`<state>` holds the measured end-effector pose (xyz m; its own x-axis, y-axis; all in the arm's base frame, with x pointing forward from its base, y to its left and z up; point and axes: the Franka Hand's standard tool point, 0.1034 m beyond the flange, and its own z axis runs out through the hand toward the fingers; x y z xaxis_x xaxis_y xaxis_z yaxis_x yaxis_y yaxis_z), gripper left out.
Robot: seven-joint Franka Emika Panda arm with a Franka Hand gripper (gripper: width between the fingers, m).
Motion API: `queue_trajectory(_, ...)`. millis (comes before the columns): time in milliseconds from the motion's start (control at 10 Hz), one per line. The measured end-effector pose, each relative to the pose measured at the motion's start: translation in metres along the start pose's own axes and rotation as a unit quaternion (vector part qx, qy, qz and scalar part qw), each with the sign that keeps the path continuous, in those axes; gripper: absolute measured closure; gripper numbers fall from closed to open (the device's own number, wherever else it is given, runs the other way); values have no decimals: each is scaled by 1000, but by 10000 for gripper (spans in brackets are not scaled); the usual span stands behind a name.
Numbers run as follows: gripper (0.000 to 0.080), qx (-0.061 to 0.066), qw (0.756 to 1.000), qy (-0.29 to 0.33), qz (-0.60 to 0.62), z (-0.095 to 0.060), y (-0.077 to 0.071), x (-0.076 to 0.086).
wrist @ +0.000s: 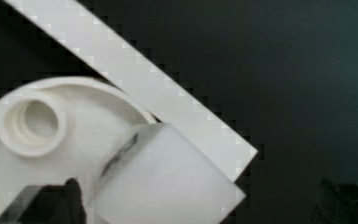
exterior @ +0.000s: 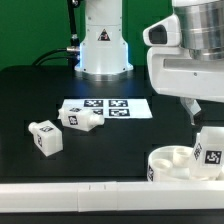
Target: Assemble stool
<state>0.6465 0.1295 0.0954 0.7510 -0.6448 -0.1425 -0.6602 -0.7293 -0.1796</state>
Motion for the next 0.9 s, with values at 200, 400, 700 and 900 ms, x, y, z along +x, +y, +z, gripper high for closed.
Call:
queue_trajectory(200, 150, -11, 978, 16, -206, -7, 5, 5)
queue_trajectory(400, 150, -28, 932, 28, -360, -14, 4, 8)
queue_trajectory(700, 150, -31, 899, 25, -437, -13, 7, 11)
queue_trajectory(900, 150, -47, 827, 16, -560, -10, 10, 10)
